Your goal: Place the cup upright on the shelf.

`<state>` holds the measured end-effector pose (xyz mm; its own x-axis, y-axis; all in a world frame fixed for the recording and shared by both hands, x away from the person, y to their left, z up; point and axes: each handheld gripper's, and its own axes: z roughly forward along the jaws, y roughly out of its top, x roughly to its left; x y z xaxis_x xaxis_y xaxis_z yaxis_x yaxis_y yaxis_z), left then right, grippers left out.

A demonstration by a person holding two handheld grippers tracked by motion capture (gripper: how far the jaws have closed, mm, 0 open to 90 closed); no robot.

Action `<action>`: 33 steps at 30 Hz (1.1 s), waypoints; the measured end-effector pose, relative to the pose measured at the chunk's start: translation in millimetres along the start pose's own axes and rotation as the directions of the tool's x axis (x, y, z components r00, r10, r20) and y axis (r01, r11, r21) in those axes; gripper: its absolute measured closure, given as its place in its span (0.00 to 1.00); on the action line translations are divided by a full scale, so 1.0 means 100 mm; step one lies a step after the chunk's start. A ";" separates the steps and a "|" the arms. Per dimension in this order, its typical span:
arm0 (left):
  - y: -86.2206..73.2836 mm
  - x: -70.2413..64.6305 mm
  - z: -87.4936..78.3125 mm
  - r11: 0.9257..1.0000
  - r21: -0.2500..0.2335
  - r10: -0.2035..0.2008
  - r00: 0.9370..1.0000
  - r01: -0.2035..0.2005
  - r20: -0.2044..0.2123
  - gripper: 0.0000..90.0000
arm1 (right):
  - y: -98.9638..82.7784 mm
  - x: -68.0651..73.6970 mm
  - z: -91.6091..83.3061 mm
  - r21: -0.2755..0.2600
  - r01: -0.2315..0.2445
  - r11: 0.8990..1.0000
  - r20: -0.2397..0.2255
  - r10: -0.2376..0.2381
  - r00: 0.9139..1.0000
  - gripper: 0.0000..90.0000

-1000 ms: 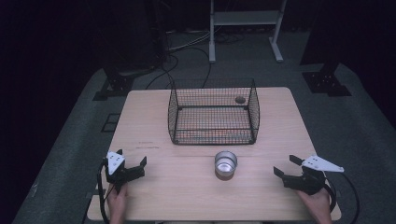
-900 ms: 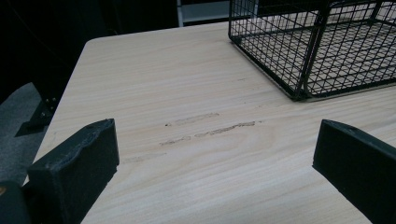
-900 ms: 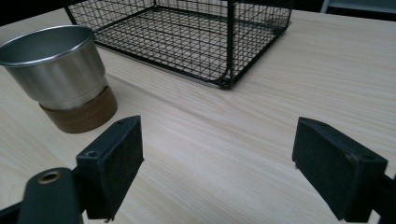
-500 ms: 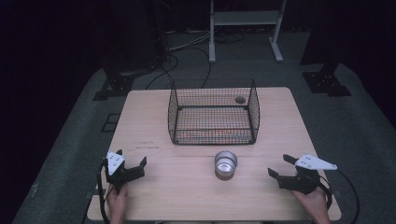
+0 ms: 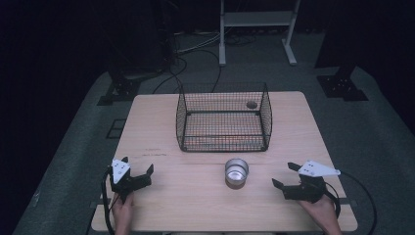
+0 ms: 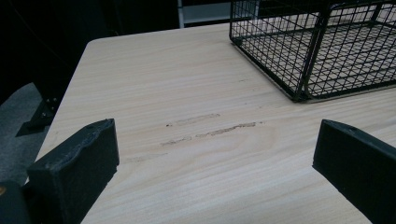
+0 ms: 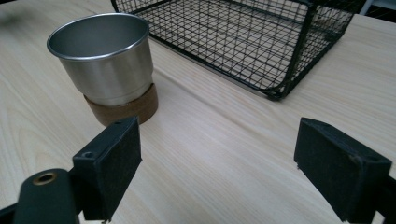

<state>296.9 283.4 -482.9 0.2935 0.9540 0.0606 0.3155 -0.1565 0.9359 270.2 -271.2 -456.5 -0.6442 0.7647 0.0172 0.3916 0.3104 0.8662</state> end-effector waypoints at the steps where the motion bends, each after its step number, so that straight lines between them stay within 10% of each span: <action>1: 0.00 0.00 0.00 1.000 0.000 -0.001 1.000 0.001 0.000 0.00 | 0.00 0.01 0.01 0.002 0.002 1.000 -0.002 -0.002 1.000 0.16; 33: 0.00 0.01 -0.01 1.000 -0.006 -0.010 1.000 0.010 0.004 0.00 | 0.23 0.38 0.17 0.027 0.095 0.995 -0.084 -0.092 0.992 0.13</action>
<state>296.5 284.8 -482.7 0.2940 0.9545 0.0493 0.3133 -0.1450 0.9385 265.8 -225.8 -443.9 -0.7302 0.6829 -0.0210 0.3463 0.3965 0.8502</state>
